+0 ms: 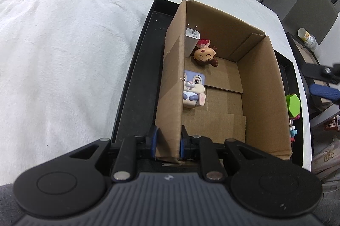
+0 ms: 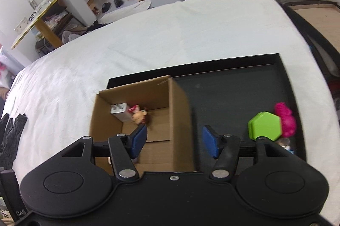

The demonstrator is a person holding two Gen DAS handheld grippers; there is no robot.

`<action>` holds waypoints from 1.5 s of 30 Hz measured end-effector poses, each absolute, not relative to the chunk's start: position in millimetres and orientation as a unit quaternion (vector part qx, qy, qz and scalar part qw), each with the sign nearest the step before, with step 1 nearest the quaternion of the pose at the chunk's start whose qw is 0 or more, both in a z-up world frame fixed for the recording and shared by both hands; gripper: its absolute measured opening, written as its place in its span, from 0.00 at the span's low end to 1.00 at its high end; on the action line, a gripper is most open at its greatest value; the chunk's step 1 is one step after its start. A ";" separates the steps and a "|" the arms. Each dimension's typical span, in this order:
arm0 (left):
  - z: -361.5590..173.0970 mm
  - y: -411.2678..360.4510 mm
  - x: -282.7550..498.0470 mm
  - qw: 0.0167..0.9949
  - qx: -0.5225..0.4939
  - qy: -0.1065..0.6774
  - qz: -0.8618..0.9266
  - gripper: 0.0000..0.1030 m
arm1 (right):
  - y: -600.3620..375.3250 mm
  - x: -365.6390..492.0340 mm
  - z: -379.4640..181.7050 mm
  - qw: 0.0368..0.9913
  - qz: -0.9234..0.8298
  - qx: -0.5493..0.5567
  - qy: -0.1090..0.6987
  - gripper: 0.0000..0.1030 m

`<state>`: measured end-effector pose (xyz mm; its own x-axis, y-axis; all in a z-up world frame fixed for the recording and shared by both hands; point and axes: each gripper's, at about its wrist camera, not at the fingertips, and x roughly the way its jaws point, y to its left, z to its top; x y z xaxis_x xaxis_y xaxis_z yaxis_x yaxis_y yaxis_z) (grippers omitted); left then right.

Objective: Organize rigid objects
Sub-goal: 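Move the right gripper to the blue-red mug figure and close on it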

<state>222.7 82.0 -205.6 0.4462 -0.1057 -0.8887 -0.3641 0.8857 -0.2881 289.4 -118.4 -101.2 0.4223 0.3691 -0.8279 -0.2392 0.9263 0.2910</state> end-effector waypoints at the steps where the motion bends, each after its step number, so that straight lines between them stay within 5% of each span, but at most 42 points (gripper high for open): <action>1: -205.4 81.8 222.6 0.820 -0.226 0.520 0.080 0.18 | -123.8 288.4 -100.8 0.842 0.179 0.067 0.505 0.56; 29: -204.2 75.3 226.0 0.818 -0.208 0.527 0.098 0.17 | -235.6 292.3 -145.4 0.845 0.077 0.099 0.520 0.57; 45: -206.5 72.5 229.1 0.817 -0.202 0.530 0.105 0.17 | -246.6 306.9 -199.4 0.836 0.049 0.092 0.538 0.42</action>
